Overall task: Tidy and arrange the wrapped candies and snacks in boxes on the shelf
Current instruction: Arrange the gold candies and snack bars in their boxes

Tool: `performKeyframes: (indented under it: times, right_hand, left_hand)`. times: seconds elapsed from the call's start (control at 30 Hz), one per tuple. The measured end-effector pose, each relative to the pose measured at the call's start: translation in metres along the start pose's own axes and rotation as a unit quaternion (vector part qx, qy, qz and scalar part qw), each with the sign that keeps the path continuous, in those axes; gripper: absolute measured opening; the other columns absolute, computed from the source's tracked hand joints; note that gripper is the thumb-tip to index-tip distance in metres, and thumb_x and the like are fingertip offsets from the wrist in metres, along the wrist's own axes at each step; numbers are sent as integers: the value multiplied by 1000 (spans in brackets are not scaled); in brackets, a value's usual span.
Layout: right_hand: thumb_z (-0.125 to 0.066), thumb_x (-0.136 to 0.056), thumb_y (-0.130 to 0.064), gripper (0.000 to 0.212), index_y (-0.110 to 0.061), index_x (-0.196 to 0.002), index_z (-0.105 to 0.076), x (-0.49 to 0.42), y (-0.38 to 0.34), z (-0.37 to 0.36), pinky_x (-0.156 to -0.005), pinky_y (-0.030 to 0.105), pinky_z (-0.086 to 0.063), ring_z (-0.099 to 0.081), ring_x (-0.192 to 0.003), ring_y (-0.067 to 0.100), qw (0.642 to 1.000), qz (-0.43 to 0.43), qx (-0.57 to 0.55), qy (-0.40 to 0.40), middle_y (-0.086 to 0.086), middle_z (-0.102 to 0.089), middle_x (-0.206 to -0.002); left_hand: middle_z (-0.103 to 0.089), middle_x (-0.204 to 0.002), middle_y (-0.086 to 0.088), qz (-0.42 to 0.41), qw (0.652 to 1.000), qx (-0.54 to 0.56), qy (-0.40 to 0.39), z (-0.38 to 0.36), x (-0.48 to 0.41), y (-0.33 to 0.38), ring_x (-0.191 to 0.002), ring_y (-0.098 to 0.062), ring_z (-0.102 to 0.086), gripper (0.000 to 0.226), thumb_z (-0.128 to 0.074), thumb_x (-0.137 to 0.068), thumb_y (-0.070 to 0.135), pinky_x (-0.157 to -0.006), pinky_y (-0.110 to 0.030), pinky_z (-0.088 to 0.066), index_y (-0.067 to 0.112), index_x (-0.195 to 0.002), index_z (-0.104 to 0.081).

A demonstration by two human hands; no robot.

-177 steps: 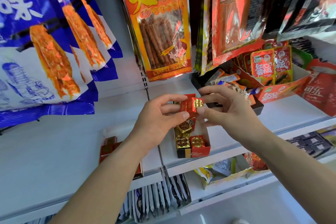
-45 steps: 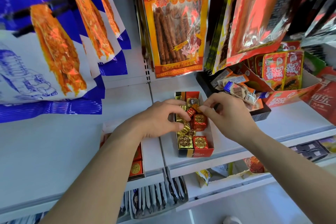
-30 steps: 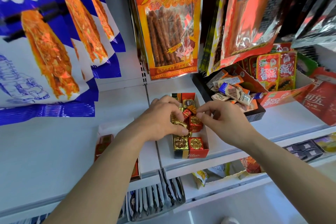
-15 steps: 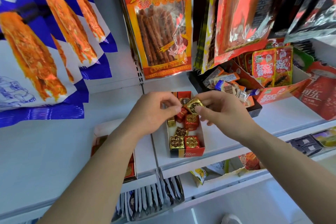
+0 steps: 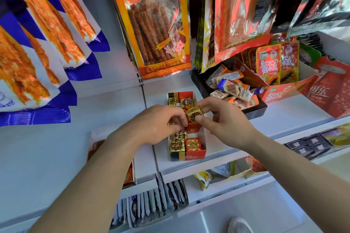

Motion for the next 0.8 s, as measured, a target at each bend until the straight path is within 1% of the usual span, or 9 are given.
performKeyframes:
  times: [0.07, 0.17, 0.27, 0.37, 0.53, 0.6, 0.67, 0.73, 0.8]
  right_hand:
    - [-67, -91, -34, 21, -28, -111, -64, 0, -1, 0, -54, 10, -36, -55, -57, -2, 1000, 1, 2, 3, -10, -68, -99]
    - [-67, -92, -32, 20, -26, -111, -64, -1, -1, -1, -55, 9, -36, -56, -63, -9, 1000, 3, -9, 5, -10, -68, -99]
    - [-65, -92, -35, 19, -31, -110, -63, -1, 0, -2, -54, 12, -35, -53, -52, 3, 1000, 0, -7, 3, -12, -67, -100]
    - [-65, -92, -35, 18, -32, -109, -62, -2, 2, -3, -54, 12, -37, -51, -48, 8, 1000, -1, -12, 3, -13, -67, -101]
    - [-65, -92, -37, 18, -34, -109, -61, -2, 4, -3, -54, 13, -35, -54, -50, 13, 1000, -11, -16, -3, -11, -68, -103]
    - [-65, -91, -37, 17, -34, -108, -62, -2, 4, -3, -55, 20, -40, -56, -53, 14, 999, -15, -28, -3, -11, -68, -103]
    - [-67, -91, -36, 16, -35, -107, -63, -2, 3, -2, -57, 34, -50, -60, -58, 21, 998, -24, -54, 0, -10, -69, -102]
    - [-69, -91, -31, 15, -32, -105, -66, -1, 0, 0, -60, 45, -57, -63, -65, 32, 995, -32, -98, 5, -8, -70, -100]
    - [-70, -91, -23, 14, -26, -105, -68, 0, -5, 3, -60, 47, -58, -63, -69, 38, 987, -34, -156, 6, -2, -71, -100]
  left_hand:
    - [-65, -104, 21, -6, 1000, 14, -5, 0, 1, -2, -69, 17, -51, 16, -63, -95, 25, -60, -17, -34, 38, -105, -66]
    - [-57, -100, 25, -7, 1000, 10, -12, 3, 2, -2, -77, 8, -50, 20, -62, -96, 28, -64, -16, -34, 38, -111, -69]
    - [-51, -99, 25, -8, 1000, -12, -25, 2, 2, -1, -78, 5, -47, 24, -61, -96, 27, -65, -16, -33, 36, -116, -70]
    - [-53, -101, 23, -11, 1000, -7, -23, 1, 4, -2, -77, 2, -48, 21, -66, -93, 28, -65, -18, -34, 40, -110, -69]
    - [-63, -97, 21, -6, 999, 45, -8, 1, 6, -5, -66, 19, -51, 14, -72, -89, 24, -59, -16, -34, 36, -94, -67]
    - [-68, -101, 18, -10, 997, 77, 12, 1, 7, -4, -64, 19, -52, 17, -74, -88, 21, -58, -11, -35, 33, -96, -67]
    - [-70, -101, 16, -12, 992, 112, 50, 5, 9, -4, -67, 18, -55, 18, -74, -87, 19, -60, -9, -36, 30, -101, -68]
    - [-71, -99, 16, -17, 982, 163, 97, 12, 12, -6, -77, 15, -60, 20, -74, -87, 18, -68, -11, -40, 29, -102, -68]
    - [-72, -98, 15, -20, 964, 223, 141, 18, 13, -9, -91, 8, -64, 21, -74, -87, 17, -78, -19, -43, 31, -102, -68]
Point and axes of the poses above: each hand's wrist, its own x-axis away from the middle knuckle, its own z-axis out of the back of the hand, y = z × x, the point moved 3 cm from there along -x, towards the middle knuckle
